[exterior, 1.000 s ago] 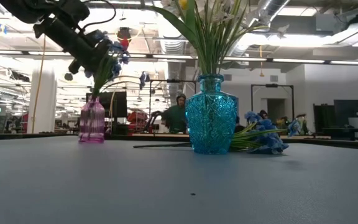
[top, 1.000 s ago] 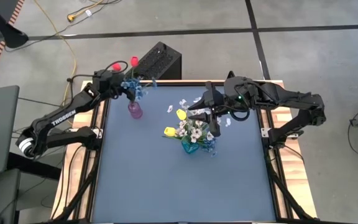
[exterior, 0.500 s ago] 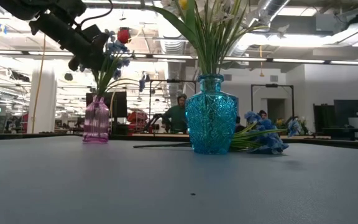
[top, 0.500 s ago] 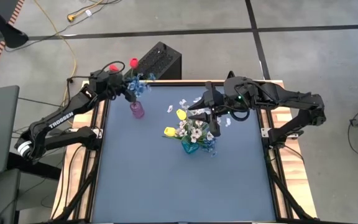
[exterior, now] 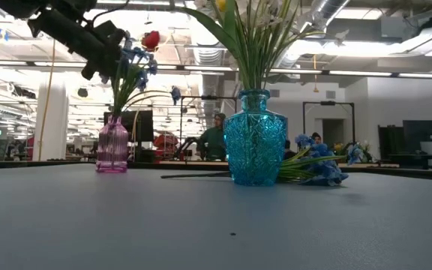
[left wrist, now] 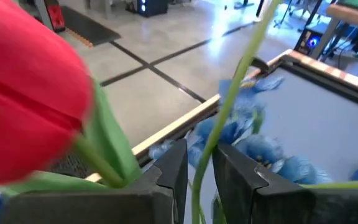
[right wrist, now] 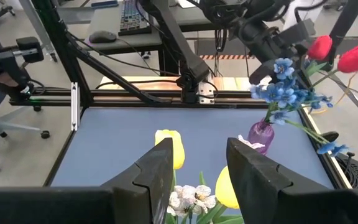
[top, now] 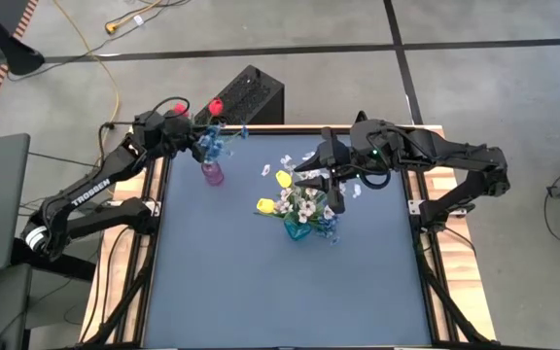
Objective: Sort flowers into vase by color
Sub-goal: Put the left red flower into the violet vase, then put the blue flower into the violet vase
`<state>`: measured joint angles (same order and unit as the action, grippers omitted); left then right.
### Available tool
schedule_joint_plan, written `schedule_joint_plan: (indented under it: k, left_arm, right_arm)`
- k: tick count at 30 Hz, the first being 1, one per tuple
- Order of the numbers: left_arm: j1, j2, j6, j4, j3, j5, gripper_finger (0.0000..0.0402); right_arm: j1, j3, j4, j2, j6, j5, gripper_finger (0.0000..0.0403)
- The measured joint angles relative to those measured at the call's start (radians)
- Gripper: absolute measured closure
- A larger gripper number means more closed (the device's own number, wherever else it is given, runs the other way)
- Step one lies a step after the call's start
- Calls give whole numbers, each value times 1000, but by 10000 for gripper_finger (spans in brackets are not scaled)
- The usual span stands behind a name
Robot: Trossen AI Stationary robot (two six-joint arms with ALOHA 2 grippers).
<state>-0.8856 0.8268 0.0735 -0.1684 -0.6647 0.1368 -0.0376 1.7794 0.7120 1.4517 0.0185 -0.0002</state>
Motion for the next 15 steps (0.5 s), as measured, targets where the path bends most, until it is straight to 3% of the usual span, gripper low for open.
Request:
schedule_joint_plan:
  k: [11,15]
  left_arm:
    - [0,-116,2,2,-1,2,335]
    - [0,-156,15,2,-1,57,335]
  right_arm:
    - [0,0,-1,0,0,0,227]
    - [0,0,12,-6,0,0,227]
